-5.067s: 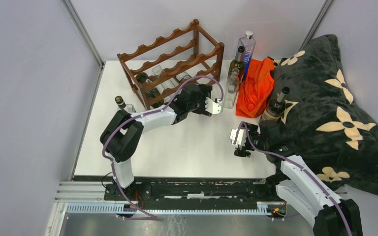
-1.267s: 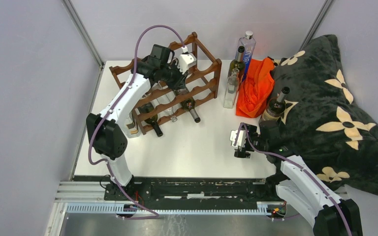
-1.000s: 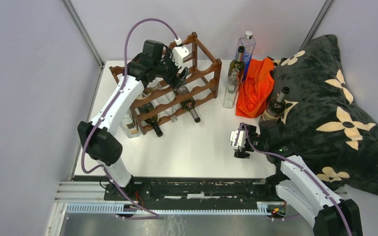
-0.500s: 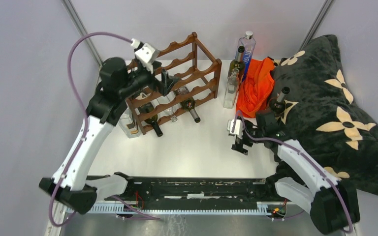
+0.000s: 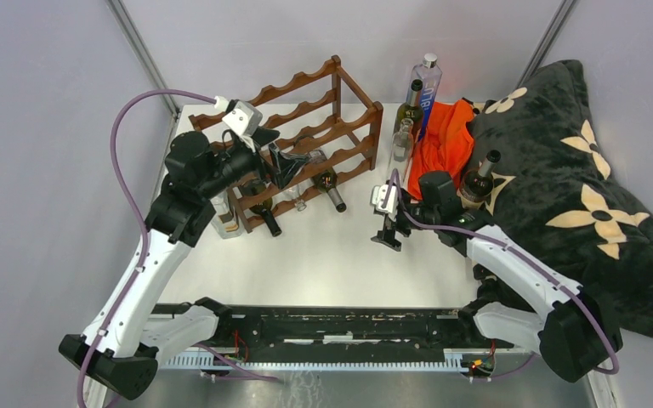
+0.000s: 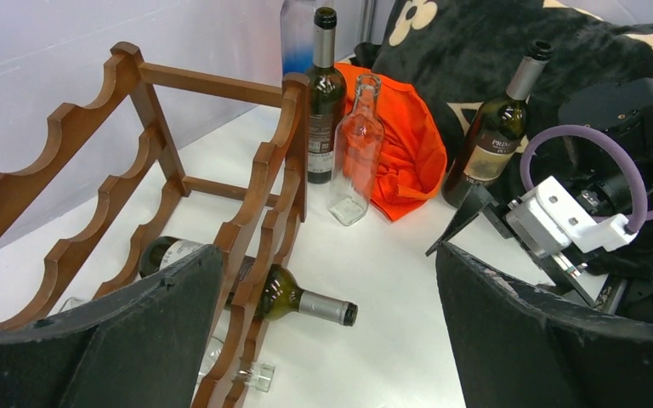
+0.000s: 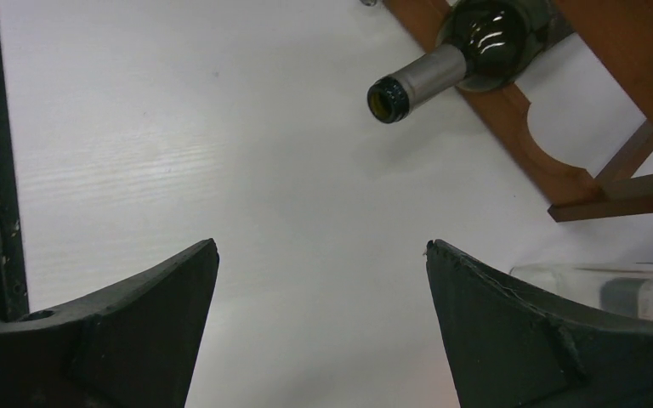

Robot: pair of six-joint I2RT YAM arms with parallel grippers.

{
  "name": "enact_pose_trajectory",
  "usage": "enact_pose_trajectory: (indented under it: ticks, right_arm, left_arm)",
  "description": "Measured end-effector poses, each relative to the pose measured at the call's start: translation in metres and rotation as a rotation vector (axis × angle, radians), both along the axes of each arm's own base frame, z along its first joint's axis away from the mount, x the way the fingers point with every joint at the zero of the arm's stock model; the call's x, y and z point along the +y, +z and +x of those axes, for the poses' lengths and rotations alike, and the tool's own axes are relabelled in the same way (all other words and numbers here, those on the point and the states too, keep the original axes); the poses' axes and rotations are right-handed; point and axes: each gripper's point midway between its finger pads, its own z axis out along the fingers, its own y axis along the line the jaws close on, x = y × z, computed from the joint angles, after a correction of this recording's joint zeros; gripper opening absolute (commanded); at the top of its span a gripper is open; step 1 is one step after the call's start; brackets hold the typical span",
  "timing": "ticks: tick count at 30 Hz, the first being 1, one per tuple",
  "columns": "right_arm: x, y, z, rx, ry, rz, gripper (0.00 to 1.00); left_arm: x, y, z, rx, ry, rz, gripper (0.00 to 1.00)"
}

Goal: Put the wine bottle on the wine rack
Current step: Adjust the wine bottle in the wine rack.

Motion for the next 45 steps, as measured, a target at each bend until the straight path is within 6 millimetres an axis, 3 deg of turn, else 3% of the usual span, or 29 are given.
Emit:
enact_pose_trajectory:
  ticks: [6, 14, 20, 24, 31, 39, 45]
  right_arm:
    - [0.026, 0.002, 0.024, 0.019, -0.086, 0.026, 0.93]
    - [0.054, -0.012, 0.061, 0.085, -0.249, 0.082, 0.81]
    - [0.084, -0.016, 0.090, 0.167, -0.350, 0.143, 0.75]
    - [0.095, -0.023, 0.109, 0.206, -0.418, 0.160, 0.67]
    - [0.095, -0.045, 0.114, 0.274, -0.494, 0.144, 0.64]
    - [0.099, -0.059, 0.113, 0.328, -0.527, 0.148, 0.60]
    - [0.099, -0.069, 0.108, 0.378, -0.561, 0.157, 0.35]
  left_arm:
    - [-0.003, -0.010, 0.006, -0.015, -0.002, -0.006, 1.00]
    - [-0.004, -0.022, 0.009, -0.014, 0.002, -0.005, 1.00]
    - [0.007, -0.038, 0.004, -0.012, 0.041, 0.008, 1.00]
    - [0.015, -0.036, 0.002, -0.041, 0.076, 0.016, 1.00]
    - [0.024, -0.020, -0.004, -0.105, 0.109, -0.002, 1.00]
    - [0.025, -0.020, -0.004, -0.104, 0.111, -0.001, 1.00]
    - [0.025, -0.021, -0.004, -0.105, 0.111, 0.001, 1.00]
